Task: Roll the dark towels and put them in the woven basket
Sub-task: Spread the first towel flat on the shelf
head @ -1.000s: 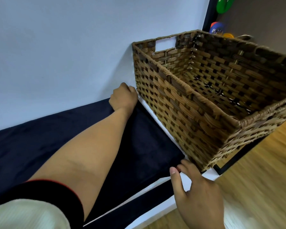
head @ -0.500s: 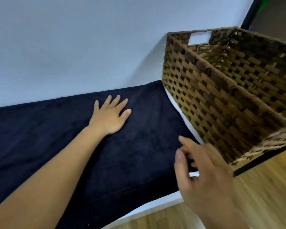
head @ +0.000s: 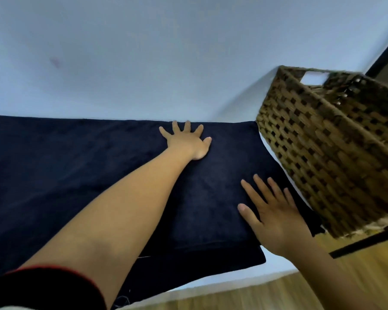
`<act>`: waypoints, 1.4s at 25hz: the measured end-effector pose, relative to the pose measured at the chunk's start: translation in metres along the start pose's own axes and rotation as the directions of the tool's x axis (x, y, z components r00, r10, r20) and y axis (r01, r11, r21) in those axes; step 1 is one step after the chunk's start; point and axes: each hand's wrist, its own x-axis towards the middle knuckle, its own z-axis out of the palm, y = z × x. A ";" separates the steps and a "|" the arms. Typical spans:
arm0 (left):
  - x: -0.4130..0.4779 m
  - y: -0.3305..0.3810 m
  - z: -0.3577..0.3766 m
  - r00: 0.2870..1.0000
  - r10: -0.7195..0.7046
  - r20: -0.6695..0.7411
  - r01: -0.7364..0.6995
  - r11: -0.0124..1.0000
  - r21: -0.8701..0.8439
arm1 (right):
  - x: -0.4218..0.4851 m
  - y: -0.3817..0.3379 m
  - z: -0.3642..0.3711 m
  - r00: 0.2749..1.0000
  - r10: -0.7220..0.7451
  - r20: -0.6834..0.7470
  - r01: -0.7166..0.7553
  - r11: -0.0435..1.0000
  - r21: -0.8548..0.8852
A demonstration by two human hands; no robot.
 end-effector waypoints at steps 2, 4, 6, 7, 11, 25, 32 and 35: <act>-0.011 -0.007 -0.004 0.994 0.106 -0.033 -0.108 0.992 -0.058 | -0.012 -0.002 -0.002 0.999 0.030 0.033 -0.030 1.000 -0.003; -0.034 -0.035 -0.010 0.972 0.222 -0.082 -0.229 0.969 -0.094 | -0.017 -0.005 -0.016 0.993 0.094 0.073 -0.092 0.995 -0.034; -0.068 -0.089 -0.007 0.976 0.162 -0.148 -0.169 0.985 -0.036 | 0.001 -0.024 -0.036 0.984 0.167 0.063 -0.160 0.983 -0.094; -0.088 -0.119 -0.004 0.985 0.074 -0.156 -0.077 0.997 -0.014 | 0.017 -0.038 -0.046 0.988 0.153 0.020 -0.151 0.985 -0.081; -0.159 -0.209 0.014 0.967 -0.203 -0.155 0.196 0.979 -0.058 | 0.103 -0.154 -0.058 0.952 -0.281 -0.118 0.297 0.944 0.144; -0.231 -0.272 -0.016 0.903 -0.424 -0.068 0.421 0.905 -0.054 | 0.173 -0.363 -0.030 0.810 -0.584 0.044 0.586 0.808 -0.056; -0.146 -0.338 -0.005 0.904 -0.411 -0.115 0.387 0.904 -0.184 | 0.171 -0.253 -0.048 0.824 -0.566 -0.009 0.562 0.816 0.136; -0.129 -0.320 -0.030 0.884 -0.463 -0.064 0.438 0.868 -0.233 | 0.150 -0.168 -0.042 0.907 -0.418 0.058 0.415 0.908 0.055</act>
